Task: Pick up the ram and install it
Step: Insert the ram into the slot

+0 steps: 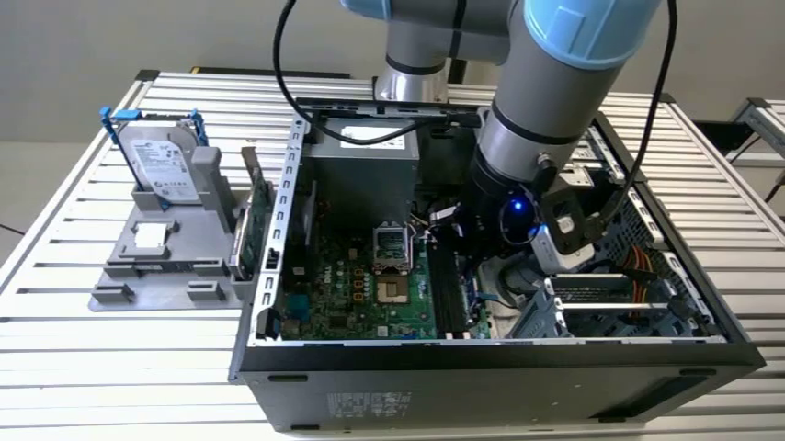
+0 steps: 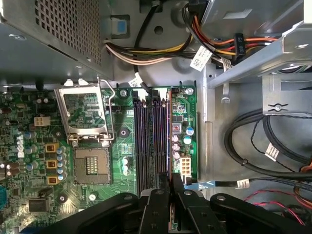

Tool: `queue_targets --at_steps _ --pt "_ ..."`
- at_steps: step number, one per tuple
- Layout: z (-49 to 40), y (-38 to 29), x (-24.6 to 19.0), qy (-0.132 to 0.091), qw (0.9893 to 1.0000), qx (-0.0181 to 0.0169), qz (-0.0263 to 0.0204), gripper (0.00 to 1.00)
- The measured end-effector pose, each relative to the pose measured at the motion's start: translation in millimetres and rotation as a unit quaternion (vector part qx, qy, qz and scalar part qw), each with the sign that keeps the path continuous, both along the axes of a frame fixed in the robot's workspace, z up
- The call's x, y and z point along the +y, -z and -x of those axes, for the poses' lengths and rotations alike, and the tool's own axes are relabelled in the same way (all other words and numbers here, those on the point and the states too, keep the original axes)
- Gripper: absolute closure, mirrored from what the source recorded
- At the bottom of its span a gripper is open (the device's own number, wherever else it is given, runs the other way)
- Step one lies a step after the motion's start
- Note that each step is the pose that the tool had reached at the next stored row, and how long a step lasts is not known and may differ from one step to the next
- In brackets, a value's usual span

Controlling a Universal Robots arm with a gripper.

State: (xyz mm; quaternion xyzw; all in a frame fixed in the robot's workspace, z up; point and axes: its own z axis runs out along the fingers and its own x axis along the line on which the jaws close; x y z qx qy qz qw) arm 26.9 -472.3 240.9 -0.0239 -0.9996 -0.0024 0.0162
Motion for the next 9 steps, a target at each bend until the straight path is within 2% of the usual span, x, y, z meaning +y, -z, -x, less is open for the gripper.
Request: queue_targets --at_steps 6,9 --pt "0.0 6.3 0.0 0.0 1.0 -0.0009 0.0014 1.0" --pt "0.1 7.0 0.0 0.0 1.0 -0.0005 0.0015 1.0"
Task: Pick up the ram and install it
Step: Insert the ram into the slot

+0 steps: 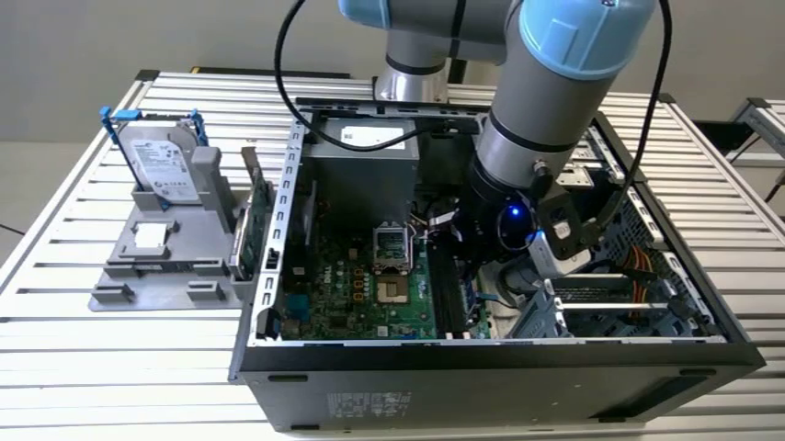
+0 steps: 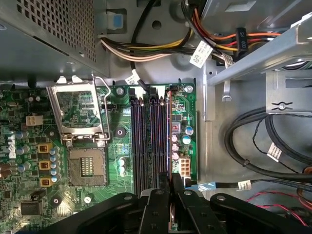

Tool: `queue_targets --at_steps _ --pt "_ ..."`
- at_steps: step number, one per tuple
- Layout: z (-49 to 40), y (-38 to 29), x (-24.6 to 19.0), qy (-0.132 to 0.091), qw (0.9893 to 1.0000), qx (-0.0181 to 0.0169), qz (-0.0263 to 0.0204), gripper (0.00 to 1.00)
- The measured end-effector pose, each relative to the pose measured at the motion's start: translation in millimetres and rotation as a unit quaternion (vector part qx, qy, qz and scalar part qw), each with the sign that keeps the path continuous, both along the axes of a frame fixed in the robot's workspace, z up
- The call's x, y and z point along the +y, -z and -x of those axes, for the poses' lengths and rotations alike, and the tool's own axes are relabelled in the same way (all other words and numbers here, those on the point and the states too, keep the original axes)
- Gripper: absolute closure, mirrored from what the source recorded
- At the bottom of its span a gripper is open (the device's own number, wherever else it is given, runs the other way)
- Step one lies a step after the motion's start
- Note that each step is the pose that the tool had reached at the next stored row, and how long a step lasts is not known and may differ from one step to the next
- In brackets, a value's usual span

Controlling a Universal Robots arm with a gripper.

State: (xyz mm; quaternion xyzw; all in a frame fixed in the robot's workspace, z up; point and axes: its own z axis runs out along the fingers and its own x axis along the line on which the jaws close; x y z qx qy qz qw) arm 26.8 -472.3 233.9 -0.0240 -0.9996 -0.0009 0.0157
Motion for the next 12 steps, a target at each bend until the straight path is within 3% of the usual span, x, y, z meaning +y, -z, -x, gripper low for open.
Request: queue_targets --at_steps 12 --pt "1.2 3.9 0.0 -0.011 0.9999 0.0002 0.0 1.0"
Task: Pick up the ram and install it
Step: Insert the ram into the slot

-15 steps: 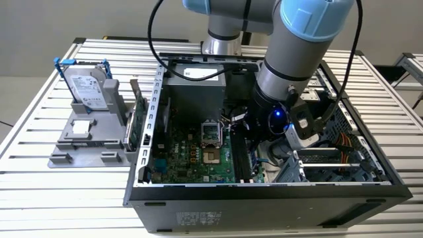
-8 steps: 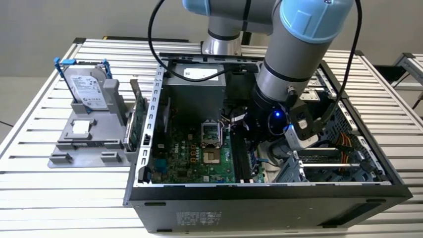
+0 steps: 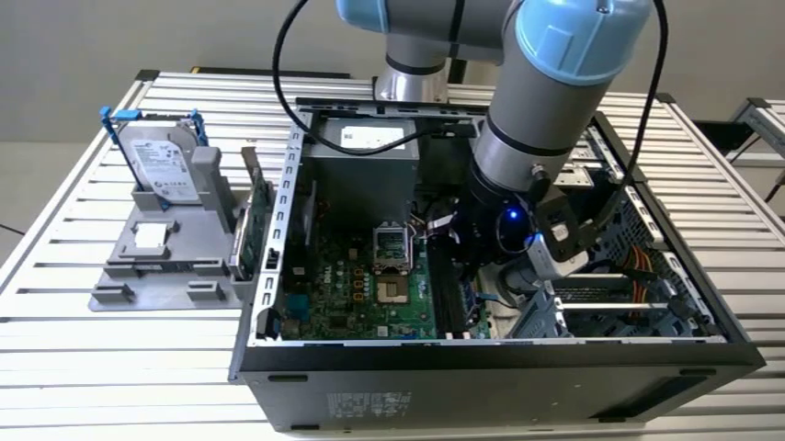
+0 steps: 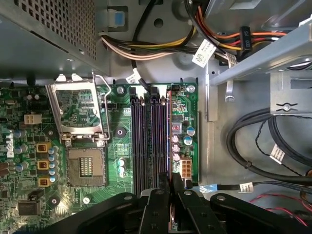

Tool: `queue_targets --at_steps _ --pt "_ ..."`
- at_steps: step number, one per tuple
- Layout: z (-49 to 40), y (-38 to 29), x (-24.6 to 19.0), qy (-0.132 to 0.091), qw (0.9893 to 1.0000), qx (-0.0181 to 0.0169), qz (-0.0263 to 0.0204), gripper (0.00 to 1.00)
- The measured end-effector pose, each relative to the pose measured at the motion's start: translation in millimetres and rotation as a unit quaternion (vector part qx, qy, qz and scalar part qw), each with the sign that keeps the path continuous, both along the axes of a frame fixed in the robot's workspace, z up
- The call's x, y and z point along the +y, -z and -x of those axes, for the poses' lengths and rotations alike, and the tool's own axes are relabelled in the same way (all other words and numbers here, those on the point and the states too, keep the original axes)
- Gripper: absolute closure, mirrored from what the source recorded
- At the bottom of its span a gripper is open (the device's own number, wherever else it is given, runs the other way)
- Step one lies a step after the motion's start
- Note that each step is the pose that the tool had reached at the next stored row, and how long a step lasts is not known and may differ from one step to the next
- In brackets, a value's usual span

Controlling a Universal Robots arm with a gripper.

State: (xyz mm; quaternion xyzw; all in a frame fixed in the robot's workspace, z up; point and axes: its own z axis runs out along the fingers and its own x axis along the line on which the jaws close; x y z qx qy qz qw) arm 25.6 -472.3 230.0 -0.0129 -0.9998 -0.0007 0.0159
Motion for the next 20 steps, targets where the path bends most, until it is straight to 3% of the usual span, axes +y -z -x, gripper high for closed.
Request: queue_targets --at_steps 20 --pt "0.3 10.4 -1.7 -0.006 1.0 0.0 -0.0002 1.0"
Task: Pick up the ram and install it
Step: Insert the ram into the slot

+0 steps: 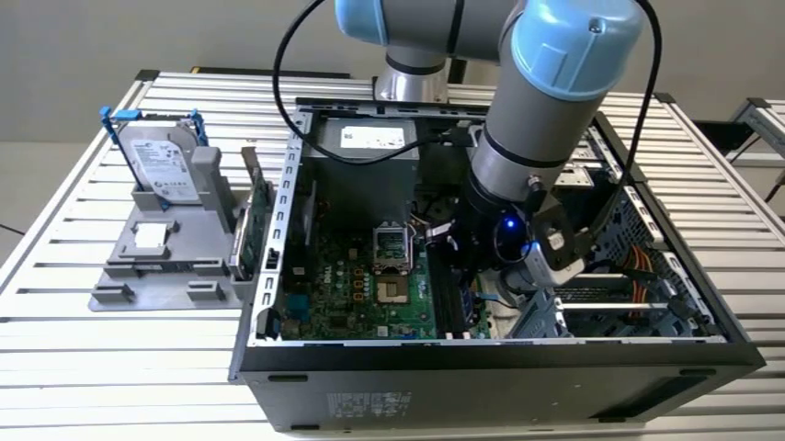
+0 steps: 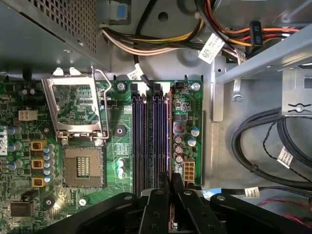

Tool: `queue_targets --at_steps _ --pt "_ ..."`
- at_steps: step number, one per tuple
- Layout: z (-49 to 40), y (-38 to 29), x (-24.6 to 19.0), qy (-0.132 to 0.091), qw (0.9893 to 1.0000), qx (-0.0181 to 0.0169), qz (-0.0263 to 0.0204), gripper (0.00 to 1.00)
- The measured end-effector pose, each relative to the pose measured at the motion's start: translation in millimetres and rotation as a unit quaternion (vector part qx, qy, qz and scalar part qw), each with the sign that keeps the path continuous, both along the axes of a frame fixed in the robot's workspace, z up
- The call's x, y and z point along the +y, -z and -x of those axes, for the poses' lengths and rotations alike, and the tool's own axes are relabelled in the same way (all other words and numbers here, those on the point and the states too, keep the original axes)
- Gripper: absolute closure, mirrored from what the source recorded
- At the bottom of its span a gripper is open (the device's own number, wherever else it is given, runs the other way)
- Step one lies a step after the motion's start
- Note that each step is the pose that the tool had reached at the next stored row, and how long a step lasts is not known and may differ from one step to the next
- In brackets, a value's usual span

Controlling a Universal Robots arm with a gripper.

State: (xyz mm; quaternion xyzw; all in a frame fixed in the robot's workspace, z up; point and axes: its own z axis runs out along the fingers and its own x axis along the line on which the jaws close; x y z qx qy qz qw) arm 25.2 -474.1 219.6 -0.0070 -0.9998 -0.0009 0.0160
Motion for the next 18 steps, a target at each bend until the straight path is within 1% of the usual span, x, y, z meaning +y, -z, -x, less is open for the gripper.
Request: queue_targets --at_steps 4,14,18 --pt "0.0 0.8 -1.5 -0.001 1.0 0.0 0.0001 1.0" --pt "0.7 3.4 -2.1 -0.001 1.0 0.0001 0.0 1.0" --pt "0.7 3.7 -3.4 -0.001 1.0 0.0006 0.0 1.0"
